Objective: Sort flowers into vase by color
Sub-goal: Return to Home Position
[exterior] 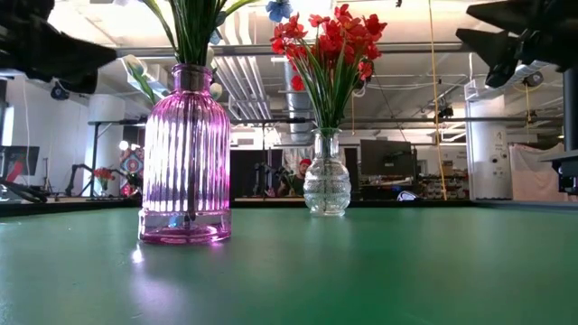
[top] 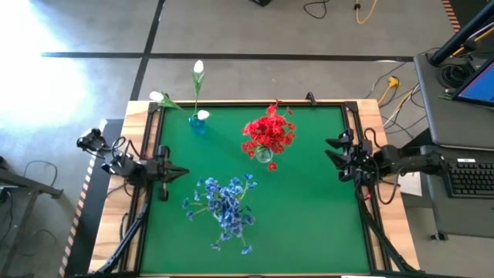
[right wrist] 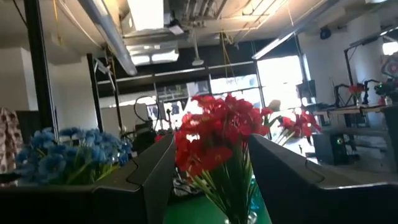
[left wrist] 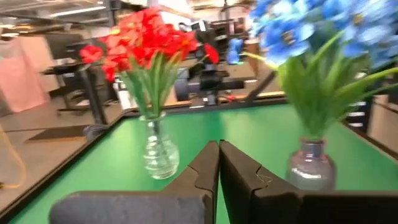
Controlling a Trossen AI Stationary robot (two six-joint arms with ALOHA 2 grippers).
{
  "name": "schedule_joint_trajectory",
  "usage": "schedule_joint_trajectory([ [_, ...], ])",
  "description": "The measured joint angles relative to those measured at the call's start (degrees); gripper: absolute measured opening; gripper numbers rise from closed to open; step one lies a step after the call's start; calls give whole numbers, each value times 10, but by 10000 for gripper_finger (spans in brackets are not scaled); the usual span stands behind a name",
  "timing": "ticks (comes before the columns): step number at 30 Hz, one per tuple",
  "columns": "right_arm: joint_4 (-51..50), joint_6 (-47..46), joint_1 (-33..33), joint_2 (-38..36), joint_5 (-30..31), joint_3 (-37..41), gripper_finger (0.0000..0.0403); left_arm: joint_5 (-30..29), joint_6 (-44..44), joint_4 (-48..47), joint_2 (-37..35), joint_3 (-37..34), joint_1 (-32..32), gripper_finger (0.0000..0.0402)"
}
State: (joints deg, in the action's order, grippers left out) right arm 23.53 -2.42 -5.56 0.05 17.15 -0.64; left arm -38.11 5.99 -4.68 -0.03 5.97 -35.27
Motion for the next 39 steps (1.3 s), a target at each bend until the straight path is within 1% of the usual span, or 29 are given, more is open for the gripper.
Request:
schedule_joint_trajectory([
  [3, 1, 10, 0, 1, 2, 0, 198, -9, 3, 15, 0, -16, 14, 0],
  [8, 4, 21, 0, 5, 10, 0, 198, -9, 26, 39, 0, -19, 51, 0],
  [14, 4, 21, 0, 4, 10, 0, 198, 15, 66, 58, 0, -19, 112, 0],
  [22, 0, 32, 0, 4, 14, 0, 198, 133, 66, 56, 0, -19, 227, 0],
  [27, -51, 16, 0, 4, 35, 0, 198, 296, 32, 55, 0, -34, 300, 0],
  [29, -72, 5, 0, 4, 39, 0, 198, 335, 13, 64, 0, -55, 322, 0],
  [32, -92, 0, 0, 5, 39, 0, 198, 392, 1, 61, 13, -54, 346, 0],
  [33, -94, 2, 0, 5, 39, 0, 198, 403, 0, 62, 14, -54, 351, 0],
  [35, -96, 8, 0, 5, 39, 0, 198, 403, 0, 69, 12, -54, 354, 0],
  [37, -100, 23, 0, 5, 39, 0, 198, 383, -3, 71, 12, -53, 354, 0],
  [39, -104, 40, 0, 8, 39, 0, 198, 347, -21, 65, 12, -53, 354, 0],
])
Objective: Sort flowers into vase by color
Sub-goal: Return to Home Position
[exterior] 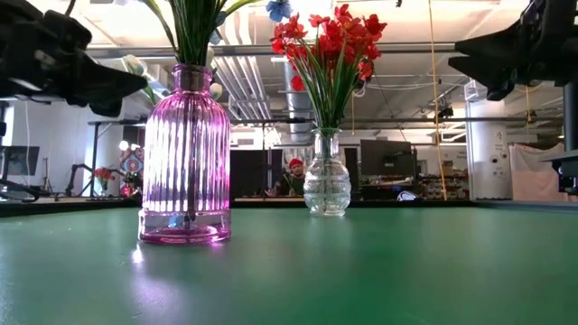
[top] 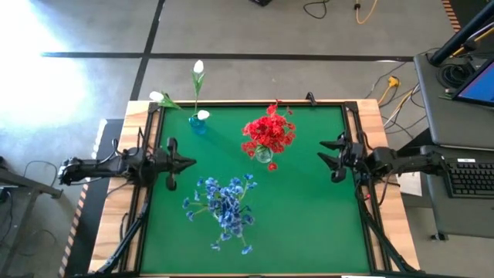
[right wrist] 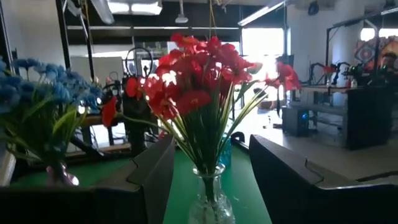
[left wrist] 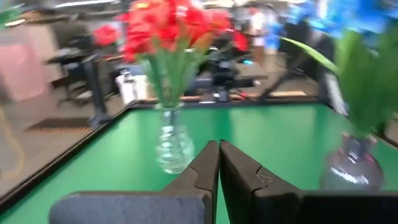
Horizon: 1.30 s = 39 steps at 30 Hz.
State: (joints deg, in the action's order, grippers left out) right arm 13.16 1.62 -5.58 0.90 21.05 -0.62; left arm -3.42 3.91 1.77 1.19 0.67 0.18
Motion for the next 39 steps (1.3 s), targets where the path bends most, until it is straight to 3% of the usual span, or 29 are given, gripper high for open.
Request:
schedule_joint_trajectory([
  [6, -10, 52, 0, 8, 0, 0, 199, -34, -78, -1, 14, 1, 0, 0],
  [39, -9, 44, 0, 8, 0, 0, 199, -35, -79, -3, 85, 1, 0, 0],
])
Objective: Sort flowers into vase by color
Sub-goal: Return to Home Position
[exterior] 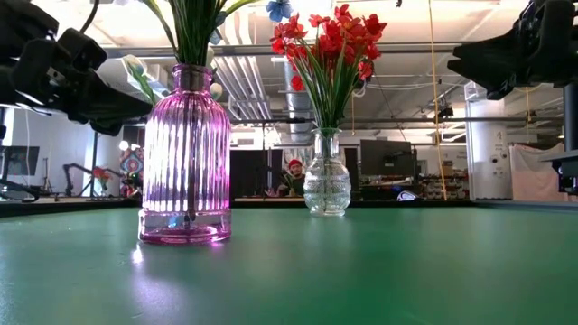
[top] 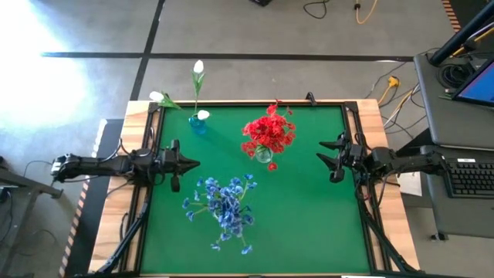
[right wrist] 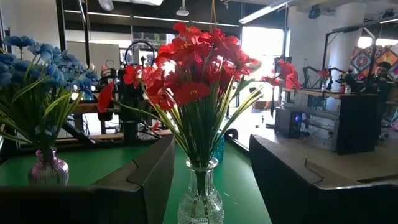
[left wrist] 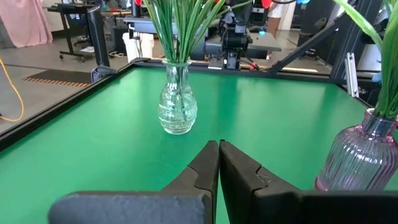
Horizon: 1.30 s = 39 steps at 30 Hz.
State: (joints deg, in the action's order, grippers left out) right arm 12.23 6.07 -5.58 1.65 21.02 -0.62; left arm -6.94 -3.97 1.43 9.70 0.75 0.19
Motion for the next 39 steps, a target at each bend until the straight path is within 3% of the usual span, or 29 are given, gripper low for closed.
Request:
schedule_joint_trajectory([
  [39, 0, 0, 0, 0, 0, 0, 199, 0, 0, 3, 36, 0, 0, 0],
])
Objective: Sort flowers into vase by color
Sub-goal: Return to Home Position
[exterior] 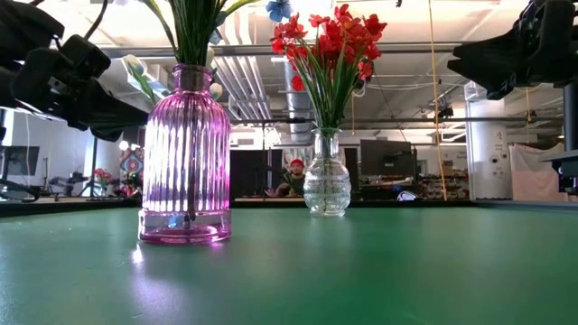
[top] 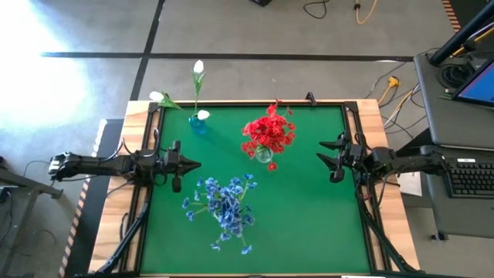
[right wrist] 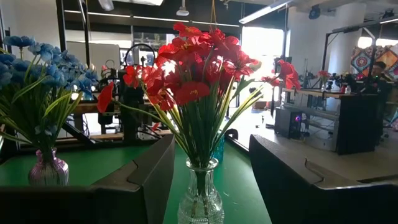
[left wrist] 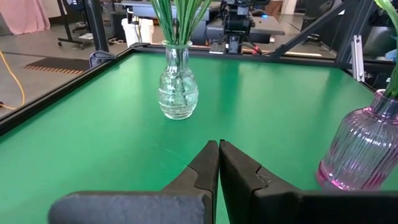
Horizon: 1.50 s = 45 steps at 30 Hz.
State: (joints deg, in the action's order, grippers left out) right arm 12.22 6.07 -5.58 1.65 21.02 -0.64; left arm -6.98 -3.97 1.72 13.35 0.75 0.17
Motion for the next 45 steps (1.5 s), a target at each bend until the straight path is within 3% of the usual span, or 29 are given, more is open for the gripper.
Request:
schedule_joint_trajectory([
  [45, 0, 0, 0, 0, 0, 0, 199, 0, 0, 0, 10, 0, 0, 0],
])
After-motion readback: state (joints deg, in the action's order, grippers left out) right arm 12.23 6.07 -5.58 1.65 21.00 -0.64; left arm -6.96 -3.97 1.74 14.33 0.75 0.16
